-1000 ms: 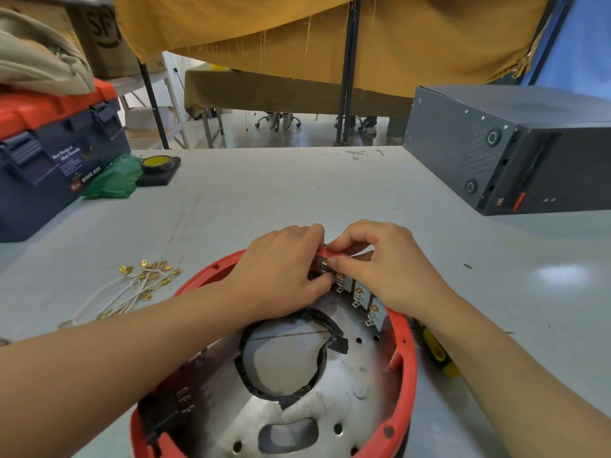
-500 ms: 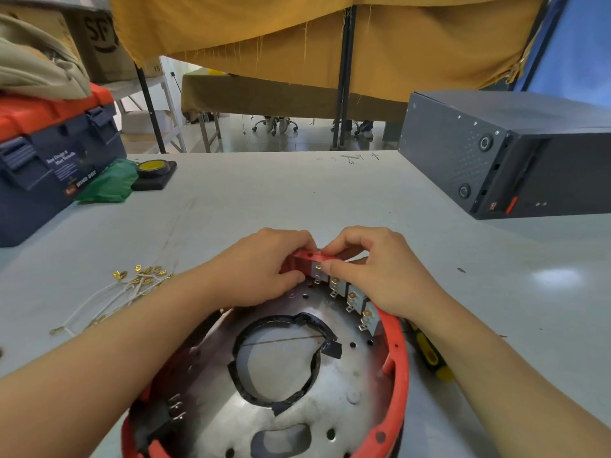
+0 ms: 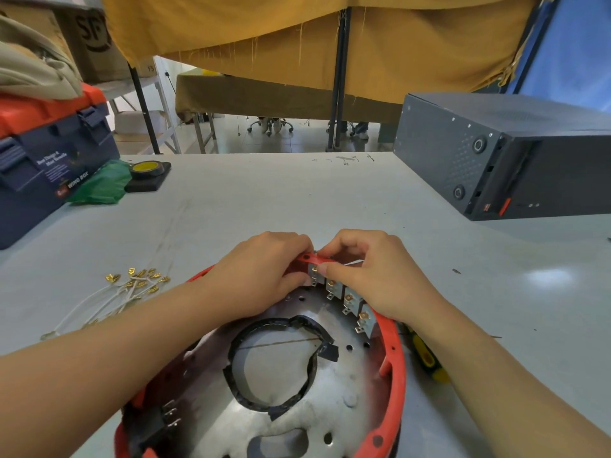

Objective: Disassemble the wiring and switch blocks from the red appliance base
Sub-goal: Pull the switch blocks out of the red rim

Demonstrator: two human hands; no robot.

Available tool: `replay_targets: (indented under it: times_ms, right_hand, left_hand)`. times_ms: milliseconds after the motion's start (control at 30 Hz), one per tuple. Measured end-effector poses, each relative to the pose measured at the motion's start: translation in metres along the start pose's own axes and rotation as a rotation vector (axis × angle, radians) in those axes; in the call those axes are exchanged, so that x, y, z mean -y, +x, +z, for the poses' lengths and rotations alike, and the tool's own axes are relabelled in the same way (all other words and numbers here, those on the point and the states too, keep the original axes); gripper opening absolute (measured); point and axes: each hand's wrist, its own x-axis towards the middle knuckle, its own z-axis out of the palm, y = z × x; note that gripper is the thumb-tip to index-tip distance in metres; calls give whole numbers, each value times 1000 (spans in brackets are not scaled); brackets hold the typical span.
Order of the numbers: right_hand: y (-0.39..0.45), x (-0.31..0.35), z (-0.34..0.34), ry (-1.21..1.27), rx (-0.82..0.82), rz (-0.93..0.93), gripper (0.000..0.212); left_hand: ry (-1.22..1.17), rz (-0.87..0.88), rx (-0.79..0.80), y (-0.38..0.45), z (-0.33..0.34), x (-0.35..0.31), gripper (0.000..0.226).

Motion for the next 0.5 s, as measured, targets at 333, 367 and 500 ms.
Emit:
replay_targets:
  times_ms: [333,367,500]
  right_hand:
    - [0,-1,0,-12,-3,-20,6]
    - [-1,0,0,-24,-11,-23,7]
    - [-1,0,-1,-74,-28,-19,9]
  left_hand:
    - [20,1,-22,0,2,0,14]
    - [18,-6,-31,1,3,-1,10]
    - [27,-13,-43,5,2,-4,5]
